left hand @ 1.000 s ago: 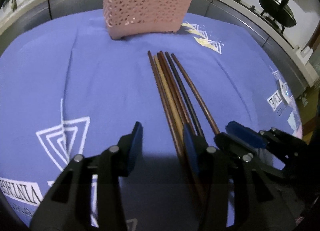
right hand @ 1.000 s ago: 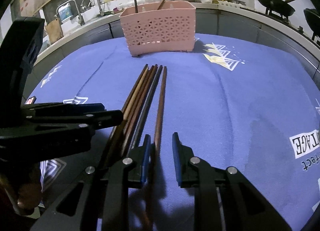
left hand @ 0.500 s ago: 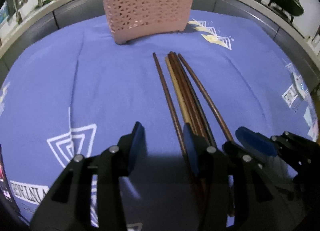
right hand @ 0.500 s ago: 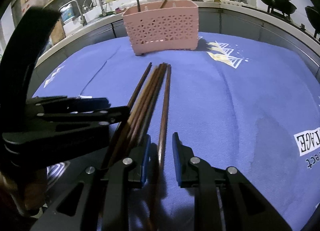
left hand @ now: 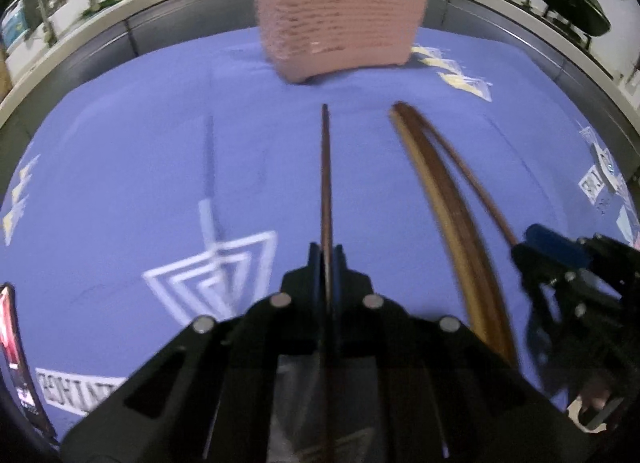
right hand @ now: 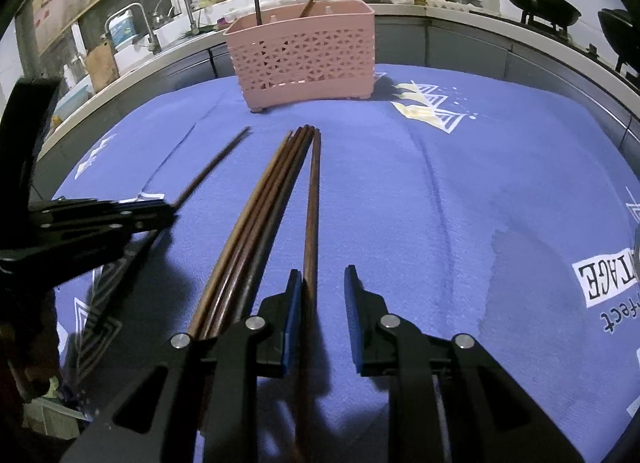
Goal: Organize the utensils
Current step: 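Close the left gripper on one chopstick while the right gripper grasps another, then lift both held chopsticks over the pink caddy and release them inside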
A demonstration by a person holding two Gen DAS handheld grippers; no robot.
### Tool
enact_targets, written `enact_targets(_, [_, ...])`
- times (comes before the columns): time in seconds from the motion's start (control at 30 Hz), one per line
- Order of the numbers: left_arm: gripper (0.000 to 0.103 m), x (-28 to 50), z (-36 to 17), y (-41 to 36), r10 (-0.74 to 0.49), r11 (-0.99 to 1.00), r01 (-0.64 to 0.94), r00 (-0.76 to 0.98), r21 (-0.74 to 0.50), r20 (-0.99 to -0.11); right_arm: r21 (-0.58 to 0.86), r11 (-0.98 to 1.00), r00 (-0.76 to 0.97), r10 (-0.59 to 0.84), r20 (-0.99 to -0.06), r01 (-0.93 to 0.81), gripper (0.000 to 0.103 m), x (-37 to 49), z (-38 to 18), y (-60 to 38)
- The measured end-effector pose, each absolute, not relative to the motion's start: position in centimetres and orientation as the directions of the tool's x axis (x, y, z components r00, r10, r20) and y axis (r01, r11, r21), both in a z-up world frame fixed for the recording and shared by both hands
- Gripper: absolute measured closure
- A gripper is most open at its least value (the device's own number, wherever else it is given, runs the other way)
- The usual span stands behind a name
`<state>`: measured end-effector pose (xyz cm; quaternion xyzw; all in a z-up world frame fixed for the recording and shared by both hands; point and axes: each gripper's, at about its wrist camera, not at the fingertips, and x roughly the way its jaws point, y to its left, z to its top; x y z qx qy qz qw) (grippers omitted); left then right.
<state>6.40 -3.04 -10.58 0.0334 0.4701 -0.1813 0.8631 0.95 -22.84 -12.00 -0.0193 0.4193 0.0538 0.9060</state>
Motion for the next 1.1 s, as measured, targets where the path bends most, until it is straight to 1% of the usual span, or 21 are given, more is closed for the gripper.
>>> enact_targets(0.13, [0.097,6.7,-10.6,-1.7,-0.309,0.928,0.341,0.468,-0.154,-0.828,0.006,0.993,0.635,0.083,-0.768,-0.122,0.081,1.3,-12.0,-22.6])
enact_targets(0.2, [0.092,7.1,-10.5,-1.9,-0.301,0.927,0.346,0.463,-0.142,-0.834,0.01,0.991,0.623,0.093,-0.777,-0.135,0.081,2.2,-11.9,-22.6])
enact_targets(0.27, [0.069,8.0,-10.3,-2.8,-0.292,0.922,0.367,0.459,-0.12,-0.839,0.017,0.989,0.61,0.104,-0.786,-0.147,0.081,3.2,-11.8,-22.5])
enact_targets(0.3, [0.066,8.4,-10.3,-3.1,-0.282,0.921,0.375,0.463,-0.103,-0.84,0.013,0.988,0.603,0.106,-0.791,-0.157,0.081,4.0,-11.7,-22.5])
enact_targets(0.4, [0.066,10.2,-10.2,-4.4,-0.246,0.919,0.393,0.483,-0.042,-0.84,-0.001,0.986,0.583,0.099,-0.807,-0.169,0.081,6.6,-11.4,-22.5])
enact_targets(0.5, [0.066,12.3,-10.1,-5.1,-0.252,0.918,0.393,0.48,-0.051,-0.84,-0.02,0.983,0.562,0.089,-0.822,-0.185,0.081,9.6,-11.2,-22.3])
enact_targets(0.53, [0.066,13.0,-10.1,-5.2,-0.253,0.919,0.391,0.483,-0.052,-0.838,-0.039,0.98,0.557,0.077,-0.827,-0.193,0.081,10.7,-11.1,-22.1])
enact_targets(0.6, [0.074,13.8,-10.1,-5.5,-0.263,0.917,0.395,0.491,-0.057,-0.831,-0.043,0.975,0.546,0.084,-0.833,-0.217,0.082,12.3,-11.2,-21.7])
enact_targets(0.63, [0.087,14.2,-10.0,-5.6,-0.271,0.915,0.399,0.489,-0.064,-0.829,-0.043,0.972,0.544,0.092,-0.834,-0.231,0.095,12.8,-11.1,-21.4])
enact_targets(0.67, [0.098,14.6,-9.9,-5.7,-0.291,0.91,0.405,0.474,-0.087,-0.831,-0.037,0.969,0.538,0.104,-0.836,-0.245,0.096,13.1,-11.2,-21.3])
enact_targets(0.77, [0.099,15.2,-9.6,-5.8,-0.309,0.91,0.396,0.448,-0.123,-0.839,0.023,0.968,0.503,0.15,-0.851,-0.249,0.098,14.2,-10.8,-21.6])
enact_targets(0.83, [0.099,14.9,-8.3,-5.2,-0.352,0.902,0.399,0.458,-0.165,-0.816,0.057,0.969,0.523,0.178,-0.833,-0.239,0.098,13.9,-9.8,-22.2])
enact_targets(0.87, [0.099,14.6,-7.5,-4.8,-0.375,0.897,0.402,0.467,-0.185,-0.801,0.082,0.966,0.553,0.208,-0.807,-0.244,0.098,13.2,-8.4,-22.5])
enact_targets(0.9, [0.099,14.0,-5.8,-4.0,-0.416,0.886,0.408,0.487,-0.221,-0.768,0.096,0.963,0.578,0.23,-0.783,-0.252,0.098,12.6,-7.4,-22.7])
enact_targets(0.97, [0.099,13.1,-3.1,-2.8,-0.46,0.873,0.418,0.527,-0.253,-0.715,0.113,0.955,0.643,0.269,-0.717,-0.274,0.098,11.0,-4.7,-23.1])
enact_targets(1.1, [0.099,11.0,1.7,-1.0,-0.512,0.853,0.44,0.602,-0.281,-0.612,0.067,0.949,0.773,0.29,-0.564,-0.307,0.098,7.7,0.3,-22.9])
